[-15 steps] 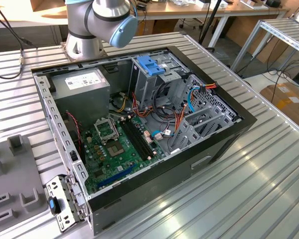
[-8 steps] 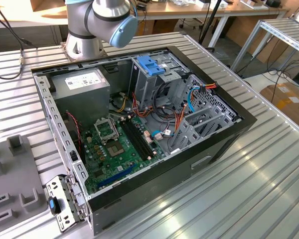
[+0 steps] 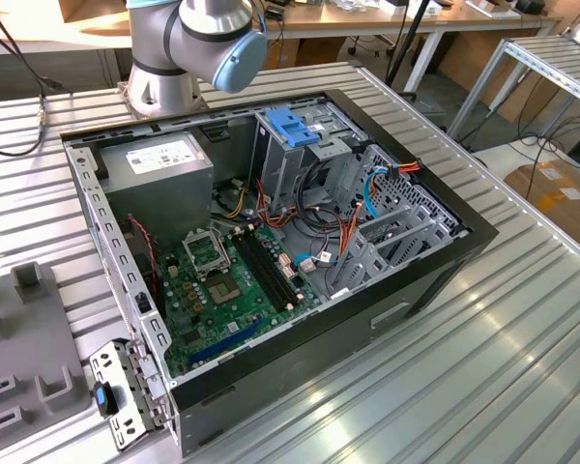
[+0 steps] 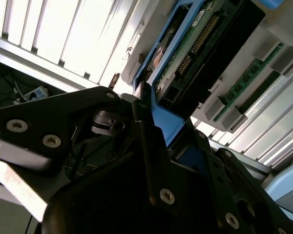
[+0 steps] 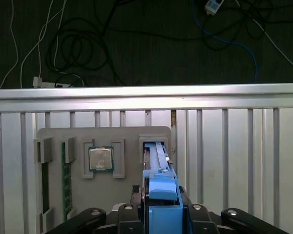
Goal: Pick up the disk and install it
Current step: 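Pick up the disk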
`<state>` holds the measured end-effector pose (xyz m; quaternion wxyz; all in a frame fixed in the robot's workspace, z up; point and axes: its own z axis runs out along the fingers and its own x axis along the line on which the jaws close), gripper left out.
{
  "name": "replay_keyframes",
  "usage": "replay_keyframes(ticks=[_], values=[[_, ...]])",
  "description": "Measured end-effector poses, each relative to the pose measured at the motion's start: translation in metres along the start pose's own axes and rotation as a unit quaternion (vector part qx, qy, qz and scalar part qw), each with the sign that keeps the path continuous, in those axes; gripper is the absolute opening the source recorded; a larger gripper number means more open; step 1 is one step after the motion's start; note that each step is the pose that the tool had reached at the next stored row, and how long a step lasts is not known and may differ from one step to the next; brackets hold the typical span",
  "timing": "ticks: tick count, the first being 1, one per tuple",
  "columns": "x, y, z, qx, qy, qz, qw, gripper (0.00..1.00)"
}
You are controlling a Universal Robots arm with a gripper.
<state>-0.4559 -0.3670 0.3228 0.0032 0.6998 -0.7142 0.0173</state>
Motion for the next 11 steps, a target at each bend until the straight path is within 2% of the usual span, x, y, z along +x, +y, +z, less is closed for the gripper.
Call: replay_keyframes(ticks=[7, 11], values=[[-0.0001, 0.0001, 0.0034, 0.0003, 0.0005, 0.0, 1.0, 0.37], [-0.0003, 0.001, 0.0114, 0.0004, 0.0005, 0.0, 1.0, 0.37]])
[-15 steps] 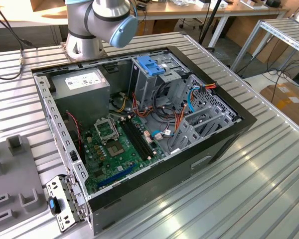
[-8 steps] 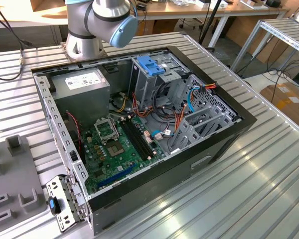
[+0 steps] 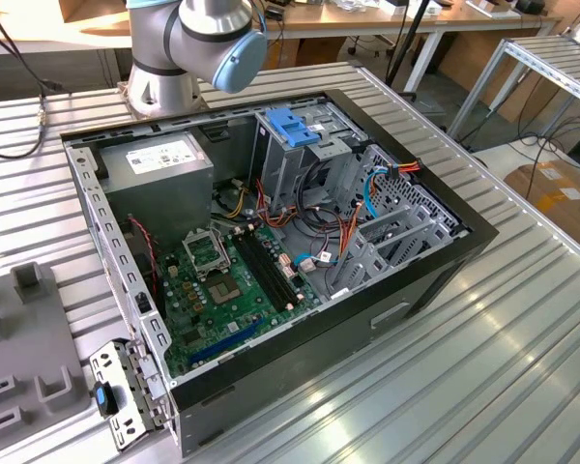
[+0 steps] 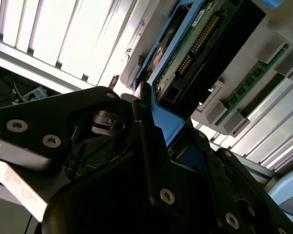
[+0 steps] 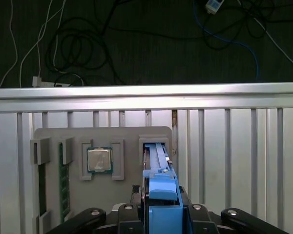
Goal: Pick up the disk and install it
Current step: 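Pick up the disk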
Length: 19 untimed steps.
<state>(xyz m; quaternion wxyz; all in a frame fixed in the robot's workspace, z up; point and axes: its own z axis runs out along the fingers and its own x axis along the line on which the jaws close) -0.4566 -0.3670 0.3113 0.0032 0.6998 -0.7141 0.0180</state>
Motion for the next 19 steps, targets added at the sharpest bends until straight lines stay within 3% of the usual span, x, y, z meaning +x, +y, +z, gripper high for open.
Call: replay_keyframes(ticks=[8, 15, 16, 17, 19], values=[[-0.0003, 0.0013, 0.0175, -0.0004, 0.0002, 0.0, 1.0, 0.37], [-0.0004, 0.0011, 0.019, 0.0006, -0.0002, 0.001, 1.0, 0.37], [-0.0003, 0.0012, 0.0185, 0.0, 0.0001, 0.001, 1.0, 0.45], [-0.0003, 0.0012, 0.0185, -0.0001, 0.0001, 0.001, 1.0, 0.45], [-0.0003, 0.0012, 0.0185, 0.0, 0.0001, 0.001, 1.0, 0.37]])
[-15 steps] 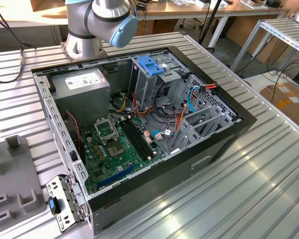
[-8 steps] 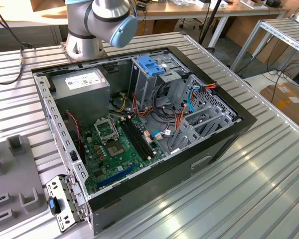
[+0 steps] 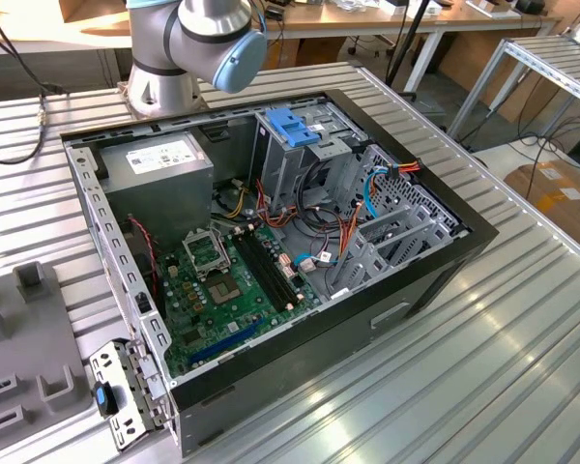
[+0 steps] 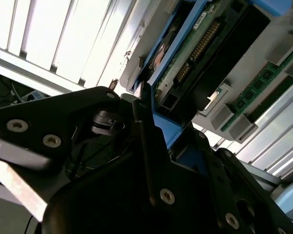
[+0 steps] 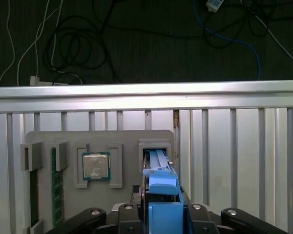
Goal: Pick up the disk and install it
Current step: 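Pick up the disk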
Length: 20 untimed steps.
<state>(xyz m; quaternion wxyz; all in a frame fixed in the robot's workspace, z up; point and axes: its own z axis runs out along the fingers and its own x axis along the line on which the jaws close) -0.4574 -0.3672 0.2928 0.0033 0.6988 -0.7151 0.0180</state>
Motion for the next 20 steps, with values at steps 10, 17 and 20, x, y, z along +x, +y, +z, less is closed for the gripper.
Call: replay_keyframes(ticks=[10, 17, 20], values=[[0.0, 0.0, 0.0, 0.0, 0.0, 0.0, 1.0, 0.36], [0.0002, -0.0001, -0.0062, 0.0, 0.0, 0.0, 1.0, 0.36], [0.0004, -0.0003, -0.0132, 0.0, 0.0, 0.0, 1.0, 0.36]])
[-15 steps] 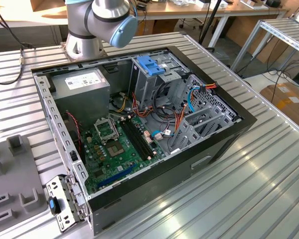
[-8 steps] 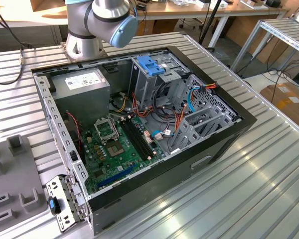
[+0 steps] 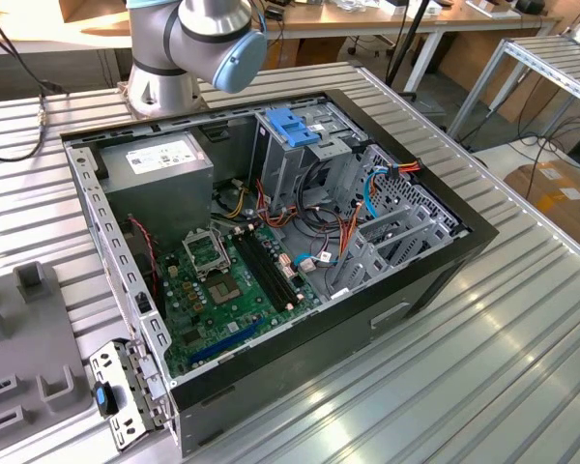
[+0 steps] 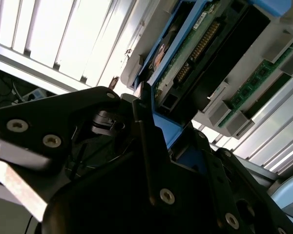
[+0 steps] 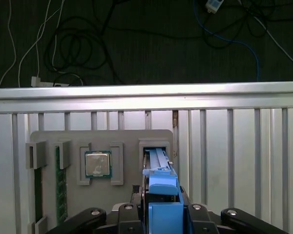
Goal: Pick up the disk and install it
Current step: 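Pick up the disk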
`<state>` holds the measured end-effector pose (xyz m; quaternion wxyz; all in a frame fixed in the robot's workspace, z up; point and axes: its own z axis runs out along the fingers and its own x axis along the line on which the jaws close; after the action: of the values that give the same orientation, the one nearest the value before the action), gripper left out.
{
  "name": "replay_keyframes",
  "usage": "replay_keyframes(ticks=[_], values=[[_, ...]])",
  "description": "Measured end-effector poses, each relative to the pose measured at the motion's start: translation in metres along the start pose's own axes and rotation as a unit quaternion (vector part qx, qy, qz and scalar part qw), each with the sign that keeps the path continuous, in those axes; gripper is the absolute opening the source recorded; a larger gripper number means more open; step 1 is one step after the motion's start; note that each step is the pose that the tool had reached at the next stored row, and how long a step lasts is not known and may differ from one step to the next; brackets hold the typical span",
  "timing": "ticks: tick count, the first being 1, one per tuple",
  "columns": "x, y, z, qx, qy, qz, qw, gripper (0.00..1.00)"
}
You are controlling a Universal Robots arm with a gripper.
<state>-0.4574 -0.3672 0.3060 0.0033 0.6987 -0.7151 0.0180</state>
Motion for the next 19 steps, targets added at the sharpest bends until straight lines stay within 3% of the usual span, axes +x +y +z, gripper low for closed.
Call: replay_keyframes(ticks=[19], values=[[0.0016, -0.0012, -0.0558, 0.0, 0.0, 0.0, 1.0, 0.36]])
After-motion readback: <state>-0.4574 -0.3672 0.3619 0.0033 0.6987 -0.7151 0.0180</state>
